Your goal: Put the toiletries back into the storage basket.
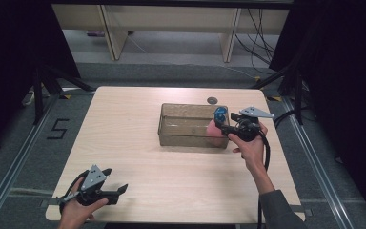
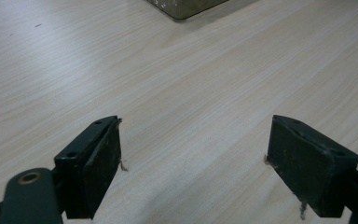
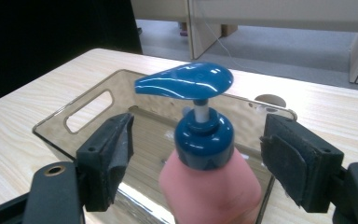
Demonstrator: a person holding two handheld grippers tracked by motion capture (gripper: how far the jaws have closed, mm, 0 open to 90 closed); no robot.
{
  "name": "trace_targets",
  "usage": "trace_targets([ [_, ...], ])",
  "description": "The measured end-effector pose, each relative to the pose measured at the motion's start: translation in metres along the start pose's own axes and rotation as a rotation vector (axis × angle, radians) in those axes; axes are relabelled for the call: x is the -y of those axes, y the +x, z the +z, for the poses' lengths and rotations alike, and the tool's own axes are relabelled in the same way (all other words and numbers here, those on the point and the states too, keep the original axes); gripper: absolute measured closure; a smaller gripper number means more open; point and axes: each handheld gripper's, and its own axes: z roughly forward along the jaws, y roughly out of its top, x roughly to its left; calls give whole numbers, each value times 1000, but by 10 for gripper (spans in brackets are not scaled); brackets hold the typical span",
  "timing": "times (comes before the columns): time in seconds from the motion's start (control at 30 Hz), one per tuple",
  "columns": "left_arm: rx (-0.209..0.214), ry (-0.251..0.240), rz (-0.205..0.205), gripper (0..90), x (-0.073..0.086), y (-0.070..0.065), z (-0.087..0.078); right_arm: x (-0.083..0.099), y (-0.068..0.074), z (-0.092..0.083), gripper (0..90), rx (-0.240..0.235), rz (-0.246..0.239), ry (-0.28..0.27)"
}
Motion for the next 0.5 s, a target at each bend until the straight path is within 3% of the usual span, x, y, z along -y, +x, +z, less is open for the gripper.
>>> trace_targets([
  [0.03, 1, 0, 7, 172, 0, 0, 0, 0, 0, 0, 260, -1, -8, 2],
  [0.1, 2, 4, 6, 172, 0, 0, -1, 1, 4, -1, 260, -12, 25, -7],
  [0.17, 0, 0, 0, 172, 0, 0, 0, 0, 3, -4, 260, 6, -18, 1],
  [0.37, 0, 0, 2, 172, 0, 0, 0, 2, 4, -4, 260, -17, -22, -17],
  [0.43, 1, 3, 7, 172, 0, 0, 0, 2, 6, -7, 260, -12, -1, 2],
  [0.47, 2, 4, 6, 172, 0, 0, 0, 2, 6, -7, 260, -5, -18, -2],
  [0.5, 1, 1, 4, 171, 0, 0, 0, 4, 8, -7, 260, -15, 17, -5],
])
